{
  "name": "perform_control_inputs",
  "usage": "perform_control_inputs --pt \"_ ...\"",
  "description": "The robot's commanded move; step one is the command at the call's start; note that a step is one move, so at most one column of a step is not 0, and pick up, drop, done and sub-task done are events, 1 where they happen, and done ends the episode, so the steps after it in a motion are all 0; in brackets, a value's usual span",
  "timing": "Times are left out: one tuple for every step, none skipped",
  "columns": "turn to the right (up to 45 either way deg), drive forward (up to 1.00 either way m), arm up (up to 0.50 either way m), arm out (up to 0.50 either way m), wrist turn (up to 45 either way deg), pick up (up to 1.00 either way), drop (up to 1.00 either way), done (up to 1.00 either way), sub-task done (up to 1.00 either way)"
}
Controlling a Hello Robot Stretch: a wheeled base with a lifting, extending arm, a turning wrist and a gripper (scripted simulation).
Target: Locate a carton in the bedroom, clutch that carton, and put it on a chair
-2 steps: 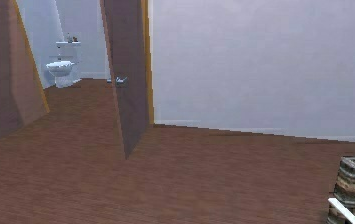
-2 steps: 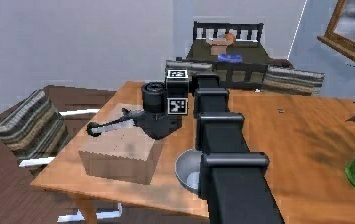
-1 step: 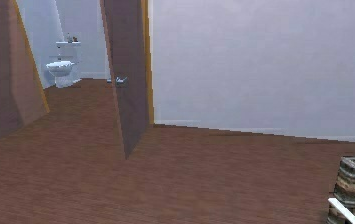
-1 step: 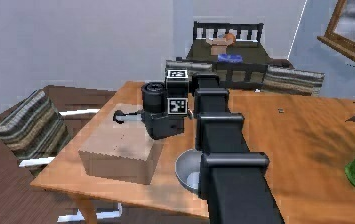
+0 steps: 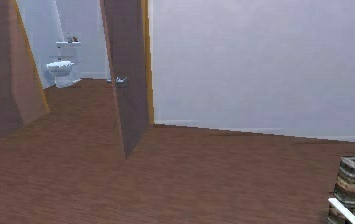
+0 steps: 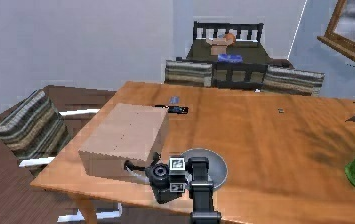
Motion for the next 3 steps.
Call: perform_control_inputs --pt "0.0 0.0 0.0 0.0 0.0 1.0 0.0 0.0 0.0" --pt "0.0 0.0 0.1 0.0 0.0 0.0 0.0 0.0 0.0" --pt "0.0 0.0 0.1 0.0 0.0 0.0 0.0 0.0 0.0"
